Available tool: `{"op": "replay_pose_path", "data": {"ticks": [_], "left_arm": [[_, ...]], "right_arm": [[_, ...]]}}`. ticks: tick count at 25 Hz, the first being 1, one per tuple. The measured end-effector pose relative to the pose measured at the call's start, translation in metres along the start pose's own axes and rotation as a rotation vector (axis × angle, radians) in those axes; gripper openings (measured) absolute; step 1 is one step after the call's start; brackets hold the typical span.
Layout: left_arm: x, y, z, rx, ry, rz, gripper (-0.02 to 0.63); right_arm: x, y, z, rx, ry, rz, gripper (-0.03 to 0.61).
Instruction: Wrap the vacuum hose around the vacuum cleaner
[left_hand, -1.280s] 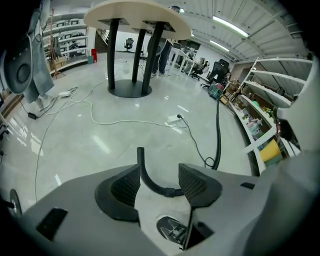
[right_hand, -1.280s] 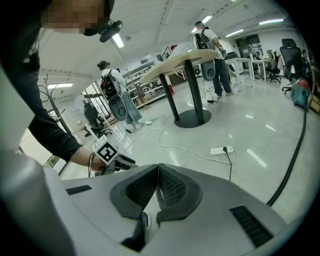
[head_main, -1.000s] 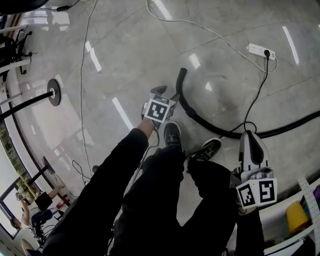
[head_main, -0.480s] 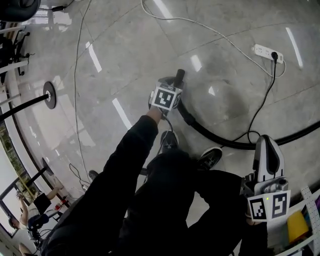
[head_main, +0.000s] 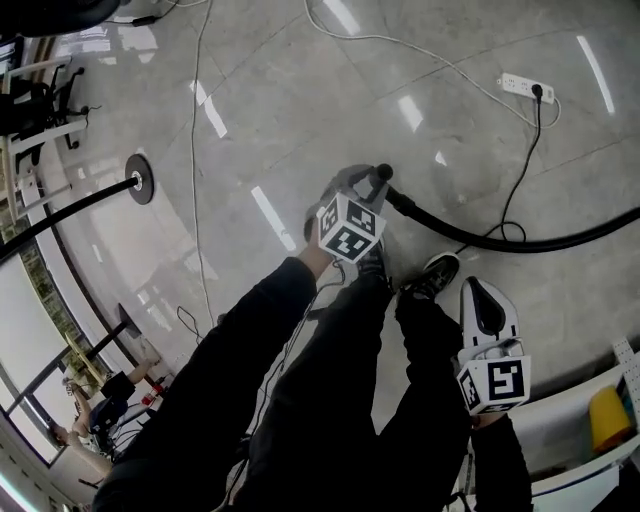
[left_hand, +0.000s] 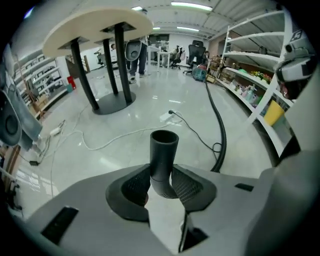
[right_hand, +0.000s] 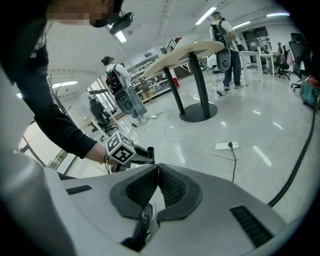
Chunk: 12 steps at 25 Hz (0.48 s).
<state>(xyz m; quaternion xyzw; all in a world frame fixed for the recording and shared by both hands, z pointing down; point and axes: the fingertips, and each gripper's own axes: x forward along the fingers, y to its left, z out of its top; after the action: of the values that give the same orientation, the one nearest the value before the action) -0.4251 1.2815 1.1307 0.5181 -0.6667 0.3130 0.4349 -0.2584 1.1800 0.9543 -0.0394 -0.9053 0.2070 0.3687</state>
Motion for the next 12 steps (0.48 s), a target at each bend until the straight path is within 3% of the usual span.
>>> {"op": "replay_pose_path", "data": {"ticks": [3, 9, 12], "left_arm": [[-0.064, -0.022, 0.029, 0.035, -0.025, 0.014, 0.146], [-0.195, -0.077, 0.117, 0.138, -0.124, 0.051, 0.146], [-0.263, -0.11, 0.166, 0.176, -0.159, 0.056, 0.146]], "right_arm": [[-0.034, 0.036, 0.013, 0.0, 0.036, 0.02, 0.014], [-0.092, 0.067, 0.048, -0.053, 0.042, -0.061, 0.021], [-0.124, 0.078, 0.078, -0.062, 0.029, -0.084, 0.155]]}}
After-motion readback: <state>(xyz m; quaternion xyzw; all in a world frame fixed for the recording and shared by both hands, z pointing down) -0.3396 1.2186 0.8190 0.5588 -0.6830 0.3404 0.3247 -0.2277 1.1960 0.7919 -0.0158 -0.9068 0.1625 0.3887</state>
